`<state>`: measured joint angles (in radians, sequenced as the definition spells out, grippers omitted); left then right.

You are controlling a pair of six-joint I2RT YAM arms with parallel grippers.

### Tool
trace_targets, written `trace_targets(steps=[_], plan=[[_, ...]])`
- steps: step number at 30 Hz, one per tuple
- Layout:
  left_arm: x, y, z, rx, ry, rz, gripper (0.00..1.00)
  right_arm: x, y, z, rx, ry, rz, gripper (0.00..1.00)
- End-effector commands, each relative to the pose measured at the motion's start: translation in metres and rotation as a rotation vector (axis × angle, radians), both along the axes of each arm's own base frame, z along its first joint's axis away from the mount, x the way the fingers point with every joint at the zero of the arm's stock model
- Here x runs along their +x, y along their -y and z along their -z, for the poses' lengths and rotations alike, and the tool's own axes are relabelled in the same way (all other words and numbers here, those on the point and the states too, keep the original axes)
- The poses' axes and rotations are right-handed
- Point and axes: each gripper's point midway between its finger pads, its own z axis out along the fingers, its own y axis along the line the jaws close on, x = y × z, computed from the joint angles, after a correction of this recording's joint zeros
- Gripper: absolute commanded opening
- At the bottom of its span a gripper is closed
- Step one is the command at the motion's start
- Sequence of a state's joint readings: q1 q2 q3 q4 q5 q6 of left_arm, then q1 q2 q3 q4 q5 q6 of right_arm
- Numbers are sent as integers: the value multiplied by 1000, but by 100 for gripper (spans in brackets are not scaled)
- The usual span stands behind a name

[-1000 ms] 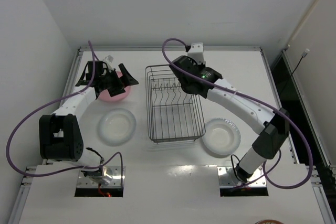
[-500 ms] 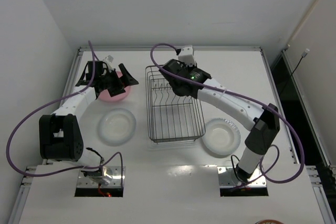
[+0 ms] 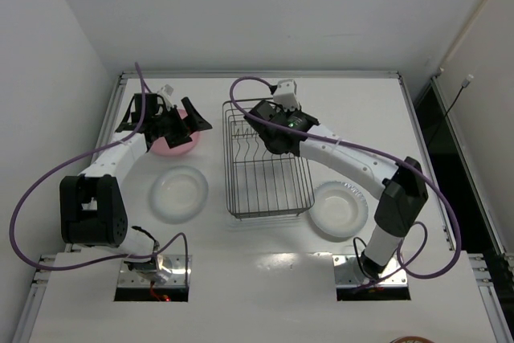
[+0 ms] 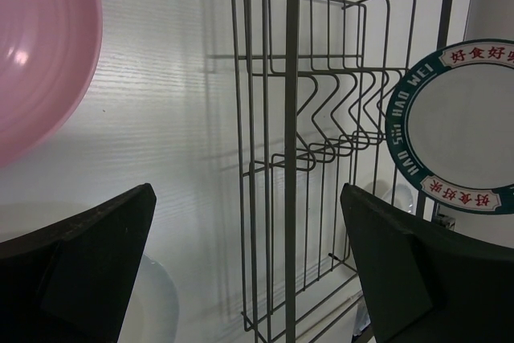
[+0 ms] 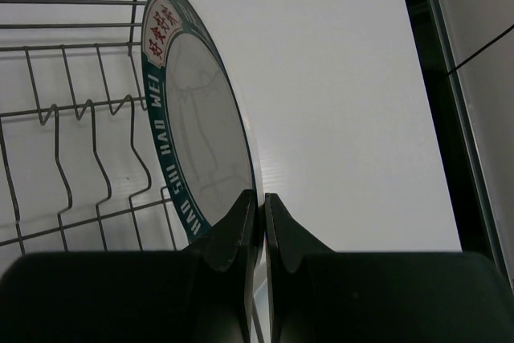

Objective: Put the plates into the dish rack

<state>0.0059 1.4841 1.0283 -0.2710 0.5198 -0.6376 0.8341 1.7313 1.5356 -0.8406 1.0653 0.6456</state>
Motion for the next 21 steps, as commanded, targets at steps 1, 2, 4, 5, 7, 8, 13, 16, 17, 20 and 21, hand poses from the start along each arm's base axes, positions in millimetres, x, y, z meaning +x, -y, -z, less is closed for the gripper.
trace_targets(steps=[1, 2, 4, 5, 7, 8, 13, 16, 17, 20, 21], plan=[[3, 0, -14, -18, 48, 0, 100, 7, 1, 2, 29, 44, 35, 0], [3, 0, -14, -18, 48, 0, 100, 6, 0, 7, 36, 31, 32, 0], [3, 0, -14, -18, 48, 0, 100, 7, 1, 15, 49, 18, 31, 0], [3, 0, -14, -18, 48, 0, 100, 7, -2, 19, 60, 10, 23, 0], [3, 0, -14, -18, 48, 0, 100, 10, -6, 27, 100, -2, 11, 0], [3, 0, -14, -18, 48, 0, 100, 11, -5, 33, 113, -18, 9, 1], [3, 0, -14, -18, 48, 0, 100, 17, -8, 45, 137, -48, 7, 10], [3, 0, -14, -18, 48, 0, 100, 18, -6, 50, 136, -60, 12, 18], [3, 0, -14, -18, 48, 0, 100, 18, -6, 50, 136, -60, 12, 21], [3, 0, -14, -18, 48, 0, 100, 18, -7, 54, 135, -72, 8, 32], [3, 0, -14, -18, 48, 0, 100, 16, -6, 55, 126, -81, 9, 38]])
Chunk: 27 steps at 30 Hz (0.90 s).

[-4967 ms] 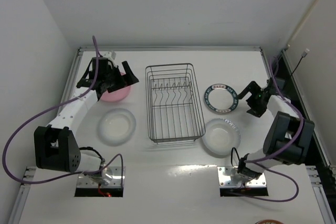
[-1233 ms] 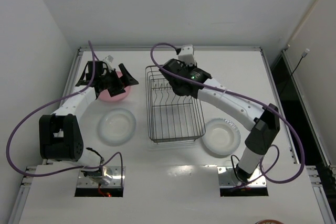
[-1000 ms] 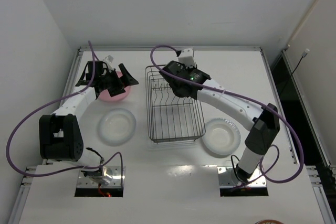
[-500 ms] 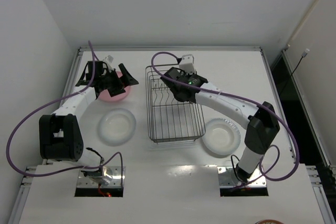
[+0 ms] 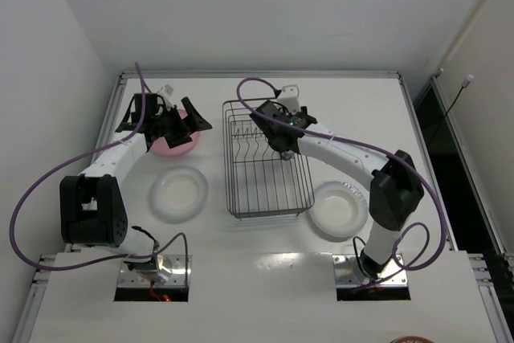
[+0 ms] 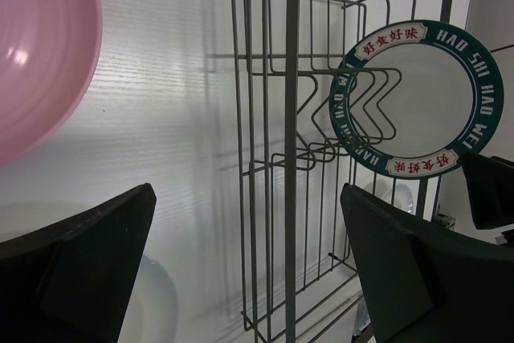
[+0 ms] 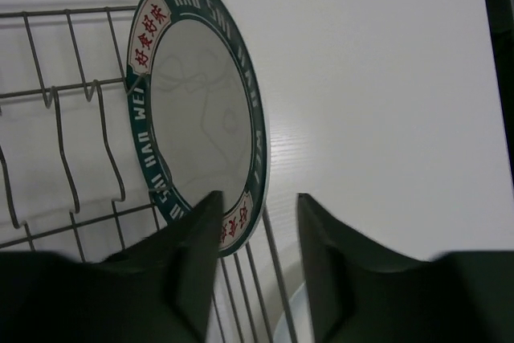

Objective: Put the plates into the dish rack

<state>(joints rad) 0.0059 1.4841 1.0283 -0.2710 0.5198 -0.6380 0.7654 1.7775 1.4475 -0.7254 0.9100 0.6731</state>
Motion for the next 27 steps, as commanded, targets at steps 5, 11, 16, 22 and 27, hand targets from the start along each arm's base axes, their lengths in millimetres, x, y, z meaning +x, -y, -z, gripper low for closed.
trace_targets(steps=[5, 11, 16, 22, 27], plan=[[3, 0, -14, -18, 48, 1, 100, -1, 10, -38, 25, 79, 32, 67], [2, 2, -11, -24, 39, 8, 100, -31, 42, -108, 98, 189, 22, 74], [2, 2, -11, -24, 39, 8, 100, -71, 88, -55, 236, 92, 36, 81], [2, 2, -11, -24, 39, 8, 100, -124, 134, 3, 387, 38, 134, 84], [4, 2, -13, -24, 48, 8, 100, -156, 139, 41, 542, -29, 185, 85]])
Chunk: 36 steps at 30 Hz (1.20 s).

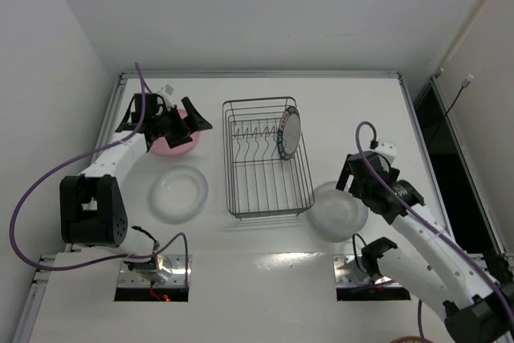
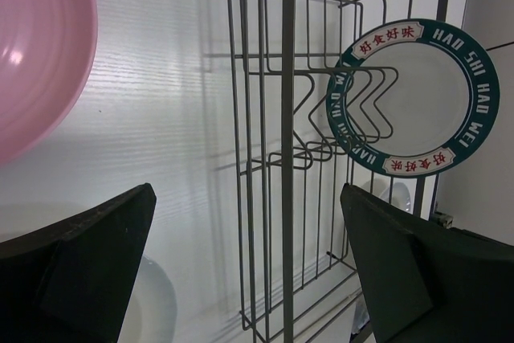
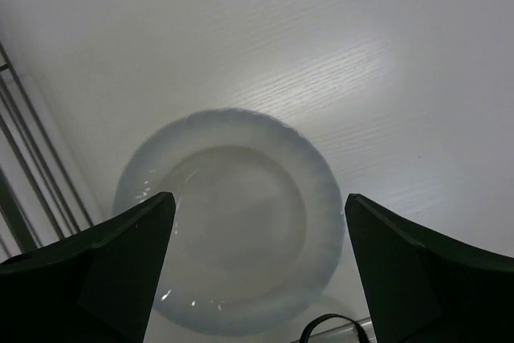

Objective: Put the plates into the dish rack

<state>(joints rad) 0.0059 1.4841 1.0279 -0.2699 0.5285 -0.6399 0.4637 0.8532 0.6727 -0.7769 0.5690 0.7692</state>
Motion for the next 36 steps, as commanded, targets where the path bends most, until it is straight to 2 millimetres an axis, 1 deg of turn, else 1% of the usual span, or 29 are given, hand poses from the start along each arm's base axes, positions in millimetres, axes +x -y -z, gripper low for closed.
trace_targets(steps=[1, 3, 4, 7, 8, 9, 10, 11, 12, 13, 14, 15, 16, 18, 21, 22, 23, 27, 30, 31, 33, 36], plan=[[4, 0, -12, -17, 48, 2, 100, -7, -17, -3, 223, 66, 22, 85], [2, 0, -8, -17, 39, 2, 100, -16, -13, 5, 253, 60, 57, 85], [2, 0, -8, -17, 39, 2, 100, -16, -15, 2, 280, 73, 64, 87], [2, 0, -8, -17, 39, 2, 100, -27, -21, 13, 339, 30, 67, 87], [2, 2, -9, -23, 39, 9, 100, -31, -23, 22, 349, 5, 73, 87], [2, 2, -9, -23, 39, 9, 100, -34, -23, 26, 375, -4, 101, 87], [2, 2, -9, -23, 39, 9, 100, -37, -27, 29, 404, -15, 98, 87], [2, 2, -9, -23, 39, 9, 100, -43, -28, 39, 415, -37, 110, 87], [2, 2, -9, -23, 39, 9, 100, -44, -26, 43, 440, -32, 151, 87], [2, 2, -9, -23, 39, 9, 100, -45, -29, 43, 467, -21, 154, 87], [2, 2, -9, -23, 39, 9, 100, -50, -27, 50, 472, -32, 171, 87], [2, 2, -9, -23, 39, 9, 100, -52, -25, 53, 472, -30, 190, 87], [2, 2, -9, -23, 39, 9, 100, -54, -21, 53, 473, -22, 218, 87], [2, 2, -9, -23, 39, 9, 100, -55, -20, 52, 489, -4, 223, 87], [2, 3, -11, -35, 44, 11, 100, -55, -16, 44, 483, 12, 254, 87], [2, 3, -11, -35, 44, 11, 100, -56, -15, 45, 492, 7, 271, 87], [0, 3, -8, -35, 34, 11, 100, -56, -16, 44, 500, 9, 280, 87], [0, 4, -8, -41, 34, 18, 100, -68, -26, 49, 573, -58, 314, 85], [0, 4, -8, -41, 34, 18, 100, -70, -28, 42, 632, -17, 330, 84], [0, 4, -8, -41, 34, 18, 100, -72, -28, 43, 646, -12, 344, 84], [0, 4, -8, -41, 34, 18, 100, -74, -31, 39, 710, 13, 364, 82], [1, 4, -10, -41, 43, 18, 100, -76, -32, 39, 722, 9, 366, 81]])
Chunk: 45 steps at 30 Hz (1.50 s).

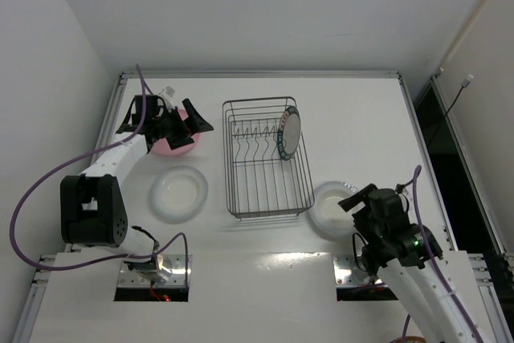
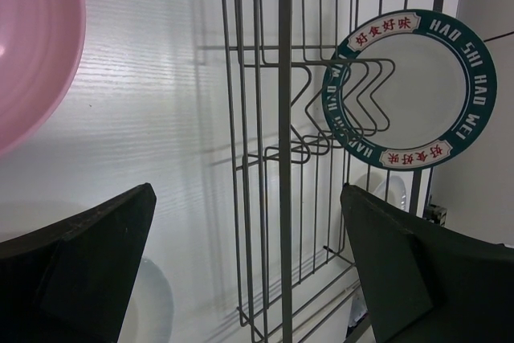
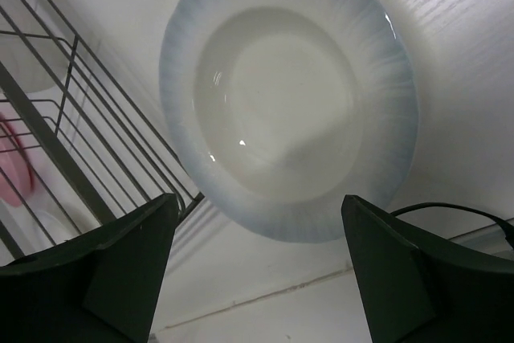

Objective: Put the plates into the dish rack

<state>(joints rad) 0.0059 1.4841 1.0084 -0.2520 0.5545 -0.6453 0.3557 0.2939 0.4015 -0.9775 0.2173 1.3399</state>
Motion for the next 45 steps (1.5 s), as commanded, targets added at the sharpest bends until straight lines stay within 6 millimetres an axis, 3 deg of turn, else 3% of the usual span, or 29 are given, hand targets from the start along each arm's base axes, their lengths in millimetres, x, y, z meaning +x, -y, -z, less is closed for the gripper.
trace_targets(steps=[1, 5, 9, 13, 14, 16, 17, 22, 24, 27, 28, 29, 31, 32, 33, 35, 36, 39, 45], plan=[[5, 1, -9, -20, 38, 1, 100, -7, -3, 1, 49, -49, 40, 81], [5, 1, -9, -20, 38, 1, 100, -8, -5, 1, 44, -86, 34, 81], [5, 1, -9, -20, 38, 1, 100, 11, 4, -26, -86, -36, -23, 81], [5, 1, -9, -20, 38, 1, 100, 38, 26, -52, -329, -42, -75, 85], [4, 2, -10, -27, 38, 9, 100, 49, 25, -68, -361, -13, -99, 85], [2, 2, -7, -33, 24, 4, 100, 65, 33, -73, -483, -58, -145, 86], [2, 2, -7, -33, 24, 4, 100, 76, 35, -84, -513, -39, -149, 88], [2, 2, -7, -33, 24, 4, 100, 105, 28, -86, -647, -114, -364, 91], [2, 2, -7, -33, 24, 4, 100, 104, 21, -69, -660, -199, -484, 88], [2, 2, -7, -33, 24, 4, 100, 100, 6, -54, -616, -210, -576, 73], [2, 2, -7, -33, 24, 4, 100, 98, 0, -50, -589, -198, -593, 64], [2, 2, -7, -33, 24, 4, 100, 95, -7, -47, -550, -185, -618, 45], [2, 2, -7, -33, 24, 4, 100, 87, -11, -37, -507, -177, -609, 28], [2, 2, -7, -33, 24, 4, 100, 83, -16, -31, -477, -184, -621, 11], [2, 2, -7, -33, 24, 4, 100, 75, -16, -20, -456, -204, -624, 3], [2, 2, -4, -34, 15, 4, 100, 70, -25, -10, -388, -201, -615, 0], [2, 2, -4, -34, 15, 4, 100, 58, -25, 7, -368, -242, -617, 0], [2, 2, -4, -34, 15, 4, 100, 42, -24, 30, -338, -285, -596, 0], [2, 2, -4, -34, 15, 4, 100, 43, -28, 48, -314, -299, -564, 0]])
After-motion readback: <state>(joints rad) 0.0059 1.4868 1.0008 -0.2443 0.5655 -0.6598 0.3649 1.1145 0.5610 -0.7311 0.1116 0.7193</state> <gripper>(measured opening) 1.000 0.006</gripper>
